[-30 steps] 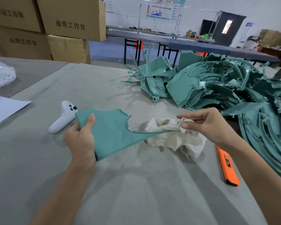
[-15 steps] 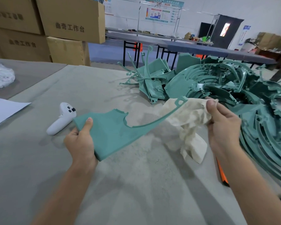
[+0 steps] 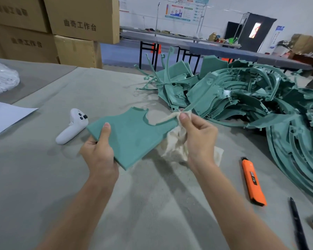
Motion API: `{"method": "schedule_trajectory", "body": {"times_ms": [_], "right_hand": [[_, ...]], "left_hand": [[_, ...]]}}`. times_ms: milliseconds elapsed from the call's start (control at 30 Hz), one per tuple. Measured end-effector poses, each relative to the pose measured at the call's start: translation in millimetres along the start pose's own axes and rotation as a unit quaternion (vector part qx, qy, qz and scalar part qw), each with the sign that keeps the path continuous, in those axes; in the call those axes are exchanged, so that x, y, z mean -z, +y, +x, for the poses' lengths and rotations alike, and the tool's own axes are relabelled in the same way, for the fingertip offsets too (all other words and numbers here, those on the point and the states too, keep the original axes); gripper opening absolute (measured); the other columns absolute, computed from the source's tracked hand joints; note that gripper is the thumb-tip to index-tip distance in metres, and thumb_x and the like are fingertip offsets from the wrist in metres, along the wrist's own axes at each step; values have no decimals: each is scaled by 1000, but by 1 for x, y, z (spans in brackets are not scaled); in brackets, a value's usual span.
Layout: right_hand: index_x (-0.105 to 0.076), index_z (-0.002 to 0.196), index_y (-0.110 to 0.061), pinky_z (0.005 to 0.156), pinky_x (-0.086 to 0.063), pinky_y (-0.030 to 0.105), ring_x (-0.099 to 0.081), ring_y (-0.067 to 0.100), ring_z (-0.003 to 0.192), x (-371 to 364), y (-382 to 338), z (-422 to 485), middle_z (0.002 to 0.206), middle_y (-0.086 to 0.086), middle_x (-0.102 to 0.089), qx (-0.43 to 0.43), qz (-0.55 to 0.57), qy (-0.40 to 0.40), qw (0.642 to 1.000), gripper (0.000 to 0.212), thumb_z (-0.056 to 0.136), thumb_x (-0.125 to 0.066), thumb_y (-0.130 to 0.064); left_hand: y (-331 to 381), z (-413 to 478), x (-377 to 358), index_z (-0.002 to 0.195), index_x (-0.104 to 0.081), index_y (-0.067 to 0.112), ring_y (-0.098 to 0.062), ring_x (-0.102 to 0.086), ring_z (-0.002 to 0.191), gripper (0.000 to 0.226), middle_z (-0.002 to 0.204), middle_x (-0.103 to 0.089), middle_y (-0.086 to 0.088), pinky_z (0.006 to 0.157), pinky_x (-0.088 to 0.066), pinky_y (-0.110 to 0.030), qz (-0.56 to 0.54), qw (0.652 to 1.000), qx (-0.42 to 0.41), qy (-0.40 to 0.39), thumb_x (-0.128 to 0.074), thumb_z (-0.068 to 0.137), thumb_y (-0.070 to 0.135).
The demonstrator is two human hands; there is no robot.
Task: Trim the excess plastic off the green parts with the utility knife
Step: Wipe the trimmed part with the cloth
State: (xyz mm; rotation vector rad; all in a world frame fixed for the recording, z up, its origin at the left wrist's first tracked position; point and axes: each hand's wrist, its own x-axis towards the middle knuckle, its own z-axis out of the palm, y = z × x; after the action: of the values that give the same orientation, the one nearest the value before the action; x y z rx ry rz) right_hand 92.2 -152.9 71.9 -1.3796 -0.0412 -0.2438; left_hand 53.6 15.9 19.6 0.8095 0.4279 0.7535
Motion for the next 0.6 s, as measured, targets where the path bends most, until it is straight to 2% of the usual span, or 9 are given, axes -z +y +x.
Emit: {"method": "schedule_trajectory", "body": {"times_ms": [133, 233, 333, 367, 433, 500, 600], "right_hand": [[-77, 83, -15, 47, -42, 21, -45, 11, 46, -21, 19, -16, 58, 2, -64, -62, 60, 22, 996, 8, 87, -72, -10], [-77, 93, -4, 48, -43, 19, -48, 7, 44, -30, 30, -31, 64, 2, -69, -90, 79, 2, 993, 10, 86, -73, -10], [-76, 88, -10, 60, -53, 19, -64, 8, 59, -29, 29, -37, 77, 3, -76, -99, 96, -1, 990, 6, 86, -72, -7], [-76, 87, -12, 64, -54, 20, -67, 8, 63, -25, 24, -33, 77, 1, -76, -88, 93, 10, 992, 6, 86, -72, -8], [-77, 90, -11, 63, -52, 24, -63, 9, 59, -15, 5, -17, 71, -1, -73, -33, 57, 35, 997, 8, 86, -71, -15], [-76, 94, -9, 69, -54, 28, -64, 13, 64, -5, -21, 1, 74, 2, -74, 42, 26, 52, 997, 12, 88, -70, -16], [-75, 92, -13, 73, -54, 18, -68, 4, 69, 7, -57, 24, 75, -7, -75, 156, 0, 63, 986, 7, 87, -71, -9]], "left_hand": [[0, 1, 2, 85, -69, 12, -20, -73, 77, 10, 82, -76, 0, 69, -60, -39, -16, 1000, 2, 19, -64, 93, 16], [2, 4, 4, 84, -69, 13, -19, -73, 74, 10, 80, -76, 0, 59, -57, -33, -29, 999, 5, 34, -65, 92, 18], [0, 3, 3, 83, -69, 13, -23, -73, 80, 11, 85, -76, -3, 69, -59, -43, -21, 999, 16, 23, -66, 92, 19], [0, 1, 1, 83, -70, 13, -26, -73, 85, 11, 88, -76, -5, 75, -58, -48, -16, 999, 22, 18, -67, 91, 19], [0, -1, -1, 83, -70, 12, -30, -72, 90, 11, 93, -75, -9, 81, -57, -53, -10, 999, 31, 15, -68, 91, 19], [0, -1, 0, 82, -71, 12, -26, -73, 84, 11, 89, -76, -7, 76, -59, -48, -5, 1000, 27, 9, -67, 91, 17], [2, 1, 2, 85, -70, 11, -20, -73, 78, 10, 84, -76, -3, 64, -58, -35, -9, 1000, 15, -9, -65, 92, 15]]}}
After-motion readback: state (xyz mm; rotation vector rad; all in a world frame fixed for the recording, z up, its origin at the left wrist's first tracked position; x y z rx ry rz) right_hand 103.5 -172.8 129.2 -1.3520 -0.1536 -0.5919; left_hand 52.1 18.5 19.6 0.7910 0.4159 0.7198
